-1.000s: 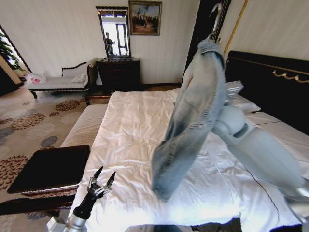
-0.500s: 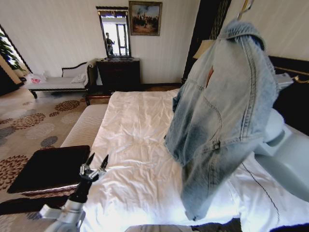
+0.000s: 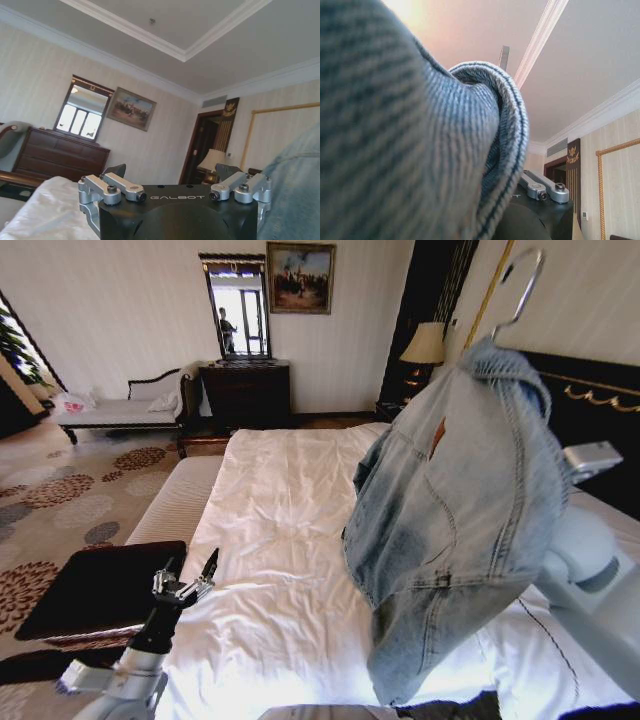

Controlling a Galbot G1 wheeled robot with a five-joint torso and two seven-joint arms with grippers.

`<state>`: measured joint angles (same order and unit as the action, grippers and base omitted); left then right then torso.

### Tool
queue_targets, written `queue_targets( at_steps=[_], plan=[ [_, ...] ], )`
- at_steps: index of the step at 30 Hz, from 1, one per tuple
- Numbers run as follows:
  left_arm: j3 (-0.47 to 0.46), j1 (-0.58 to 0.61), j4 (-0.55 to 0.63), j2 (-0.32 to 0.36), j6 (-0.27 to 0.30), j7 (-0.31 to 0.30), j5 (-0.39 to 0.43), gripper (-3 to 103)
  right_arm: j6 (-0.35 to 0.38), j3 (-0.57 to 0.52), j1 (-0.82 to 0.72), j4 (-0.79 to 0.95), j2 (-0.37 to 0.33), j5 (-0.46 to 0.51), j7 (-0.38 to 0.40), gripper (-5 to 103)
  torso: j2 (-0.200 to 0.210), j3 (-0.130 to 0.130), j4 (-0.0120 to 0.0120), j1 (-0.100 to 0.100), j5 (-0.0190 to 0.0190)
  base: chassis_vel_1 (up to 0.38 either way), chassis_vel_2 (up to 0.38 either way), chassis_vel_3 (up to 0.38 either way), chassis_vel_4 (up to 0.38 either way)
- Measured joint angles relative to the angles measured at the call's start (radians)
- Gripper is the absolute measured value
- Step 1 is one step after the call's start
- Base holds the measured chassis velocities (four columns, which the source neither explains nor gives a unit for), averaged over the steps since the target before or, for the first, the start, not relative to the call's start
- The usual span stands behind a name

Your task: Pick up the clothes from the bed and hang them on the clothes hanger.

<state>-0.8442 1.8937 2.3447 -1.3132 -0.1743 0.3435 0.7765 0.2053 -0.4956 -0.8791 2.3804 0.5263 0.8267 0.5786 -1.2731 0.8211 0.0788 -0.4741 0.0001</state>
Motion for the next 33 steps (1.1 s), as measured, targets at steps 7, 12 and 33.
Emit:
queue_targets(
  at_steps=[7, 12, 33],
  plan=[
    [0.005, -0.012, 0.014, 0.045, 0.024, -0.060, -0.015, 100, 0.000, -0.047, -0.063, 0.024, 0.011, -0.015, -0.003, 19, 0.000, 0.000, -0.0001, 0.000, -0.0004, 0.000, 0.000, 0.000, 0.000],
    [-0.002, -0.028, 0.016, 0.101, 0.044, -0.083, -0.011, 100, 0.000, -0.076, -0.105, 0.038, 0.027, -0.031, -0.004, 19, 0.000, 0.000, -0.0001, -0.001, -0.0002, 0.060, -0.072, -0.082, 0.109],
    [-0.008, -0.050, 0.027, 0.136, 0.050, -0.122, -0.067, 100, -0.005, -0.178, -0.146, 0.079, 0.025, -0.007, -0.005, 19, 0.000, 0.000, -0.0002, 0.000, -0.0003, 0.288, -0.286, -0.323, 0.308]
  ],
)
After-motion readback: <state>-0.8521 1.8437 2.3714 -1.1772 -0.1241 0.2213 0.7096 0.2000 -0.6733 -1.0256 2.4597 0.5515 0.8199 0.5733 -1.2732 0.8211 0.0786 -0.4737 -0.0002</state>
